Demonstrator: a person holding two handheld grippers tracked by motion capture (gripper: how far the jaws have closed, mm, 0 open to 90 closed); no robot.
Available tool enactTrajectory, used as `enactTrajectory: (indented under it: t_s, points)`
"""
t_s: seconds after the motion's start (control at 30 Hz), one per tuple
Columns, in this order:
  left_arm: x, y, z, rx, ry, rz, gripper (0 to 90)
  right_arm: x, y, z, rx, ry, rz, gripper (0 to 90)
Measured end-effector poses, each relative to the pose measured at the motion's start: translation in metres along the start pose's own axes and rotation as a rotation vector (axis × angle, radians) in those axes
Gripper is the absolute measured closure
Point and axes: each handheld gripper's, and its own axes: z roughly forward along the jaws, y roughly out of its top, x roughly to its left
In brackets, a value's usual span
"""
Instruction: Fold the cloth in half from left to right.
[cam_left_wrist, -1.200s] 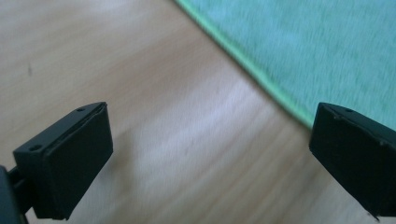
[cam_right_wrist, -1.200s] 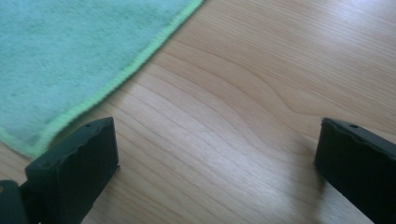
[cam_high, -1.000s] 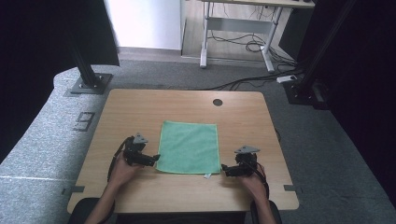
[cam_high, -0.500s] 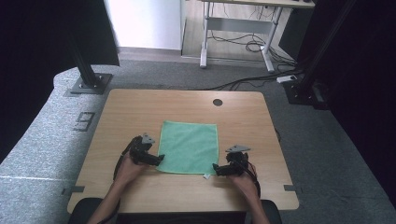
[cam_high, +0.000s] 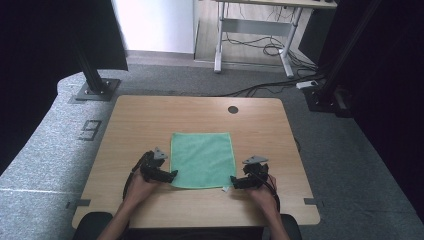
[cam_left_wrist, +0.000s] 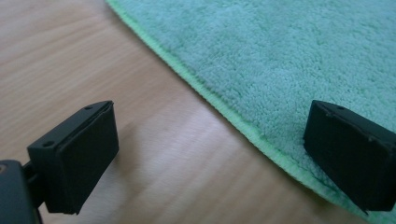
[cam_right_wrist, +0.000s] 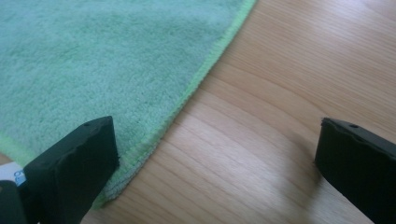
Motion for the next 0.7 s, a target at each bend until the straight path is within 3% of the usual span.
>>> enactTrajectory:
  t_s: [0.43, 0.7]
  points:
    - [-0.031, -0.001, -0.001, 0.017, -0.055, 0.021, 3.2, -0.020, -0.007, -0.006, -0.005, -0.054, 0.039, 0.0]
    - [-0.044, 0.001, 0.001, 0.005, -0.074, 0.048, 2.9, -0.034, -0.012, -0.008, -0.010, -0.049, 0.082, 0.0]
